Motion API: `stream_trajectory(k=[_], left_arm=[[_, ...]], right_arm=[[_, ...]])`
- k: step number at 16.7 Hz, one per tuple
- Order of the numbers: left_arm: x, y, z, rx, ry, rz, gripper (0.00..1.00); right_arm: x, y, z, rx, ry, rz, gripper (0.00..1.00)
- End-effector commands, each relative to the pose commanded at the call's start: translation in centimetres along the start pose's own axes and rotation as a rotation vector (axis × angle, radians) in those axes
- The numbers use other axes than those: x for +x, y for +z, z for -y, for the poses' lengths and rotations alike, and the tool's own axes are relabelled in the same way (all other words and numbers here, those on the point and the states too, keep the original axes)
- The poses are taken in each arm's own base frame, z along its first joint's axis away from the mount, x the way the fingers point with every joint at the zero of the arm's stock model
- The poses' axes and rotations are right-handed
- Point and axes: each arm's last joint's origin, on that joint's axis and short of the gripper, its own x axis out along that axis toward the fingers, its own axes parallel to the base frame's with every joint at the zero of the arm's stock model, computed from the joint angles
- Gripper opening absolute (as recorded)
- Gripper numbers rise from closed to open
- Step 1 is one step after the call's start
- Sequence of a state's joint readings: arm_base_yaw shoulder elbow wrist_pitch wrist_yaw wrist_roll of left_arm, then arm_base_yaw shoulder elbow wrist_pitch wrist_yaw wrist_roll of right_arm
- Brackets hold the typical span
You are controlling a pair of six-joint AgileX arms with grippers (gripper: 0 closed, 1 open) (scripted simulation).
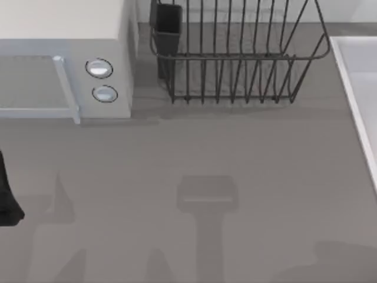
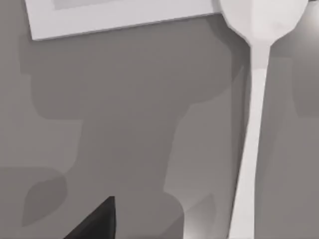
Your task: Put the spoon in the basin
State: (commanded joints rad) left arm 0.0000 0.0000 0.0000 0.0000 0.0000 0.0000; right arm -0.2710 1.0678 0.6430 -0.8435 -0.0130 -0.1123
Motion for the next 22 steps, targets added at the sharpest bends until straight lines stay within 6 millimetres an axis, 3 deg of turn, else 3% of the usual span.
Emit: stream_trajectory(k=[6,13,22], left_arm=[[0.0,0.0,0.0,0.000,0.000,0.000,1.00],[0.0,0.0,0.0,0.000,0.000,0.000,1.00],[0.0,0.0,0.0,0.000,0.000,0.000,1.00]], right_arm=[[0.4,2.8,1.7,0.044,0.017,-0.248,1.00],[0.9,2.8,1.7,0.044,0.019,-0.259,1.00],[9.0,1.0,1.6,0.046,0.018,-0.252,1.00]])
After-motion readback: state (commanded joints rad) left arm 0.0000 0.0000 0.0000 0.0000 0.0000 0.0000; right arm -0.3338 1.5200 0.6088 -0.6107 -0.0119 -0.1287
